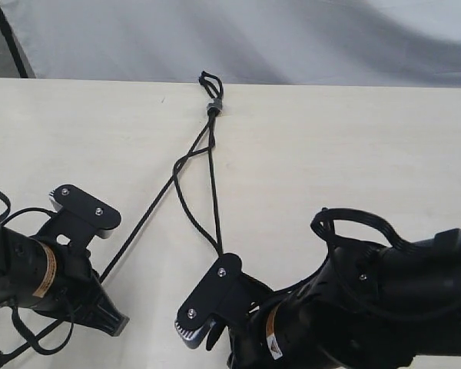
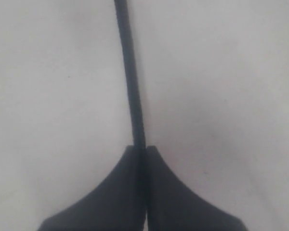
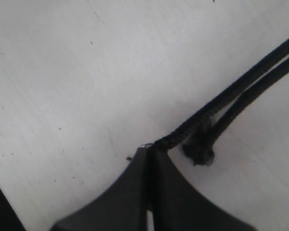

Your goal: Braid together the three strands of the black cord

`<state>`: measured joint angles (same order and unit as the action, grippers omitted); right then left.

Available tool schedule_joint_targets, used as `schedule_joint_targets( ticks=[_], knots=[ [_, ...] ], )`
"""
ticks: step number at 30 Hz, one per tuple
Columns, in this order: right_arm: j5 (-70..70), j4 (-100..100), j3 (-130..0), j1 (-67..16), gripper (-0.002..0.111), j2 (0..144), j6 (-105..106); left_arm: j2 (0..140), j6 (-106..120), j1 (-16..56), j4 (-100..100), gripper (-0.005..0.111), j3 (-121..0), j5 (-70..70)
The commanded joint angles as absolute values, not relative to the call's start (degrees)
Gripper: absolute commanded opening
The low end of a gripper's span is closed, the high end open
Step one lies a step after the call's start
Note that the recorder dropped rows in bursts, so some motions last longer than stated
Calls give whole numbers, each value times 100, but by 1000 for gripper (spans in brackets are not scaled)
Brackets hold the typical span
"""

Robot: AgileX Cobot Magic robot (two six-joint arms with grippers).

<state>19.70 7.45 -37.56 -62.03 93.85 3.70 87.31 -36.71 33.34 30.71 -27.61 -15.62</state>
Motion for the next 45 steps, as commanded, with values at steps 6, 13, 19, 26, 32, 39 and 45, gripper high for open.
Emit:
schedule_joint_targets(
  ticks=[6, 13, 19, 26, 32, 39, 45],
  knots=[
    [1865, 724, -3723, -6207, 23, 9332, 131, 8687, -3732, 3320, 3022, 0, -2713, -1529],
    [1852, 343, -4284, -6197, 65, 8806, 131, 8687, -3732, 3320, 3022, 0, -2713, -1529],
    [1779, 0, -4952, -5407, 67, 9000, 131, 8687, -3732, 3320, 3022, 0, -2713, -1529],
    [1588, 0, -5393, -4859, 67, 9927, 131, 8687, -3732, 3320, 3011, 0, -2709, -1528],
    [1549, 0, -5741, -4815, 67, 10628, 144, 8687, -3732, 3320, 3011, 0, -2709, -1525],
    [1718, -89, -5861, -4701, 58, 10992, 412, 8687, -3732, 3320, 3011, 0, -2709, -1550],
    [1957, -113, -5861, -4349, 0, 10909, 419, 8687, -3732, 3320, 3011, 0, -2709, -1550]
  ],
)
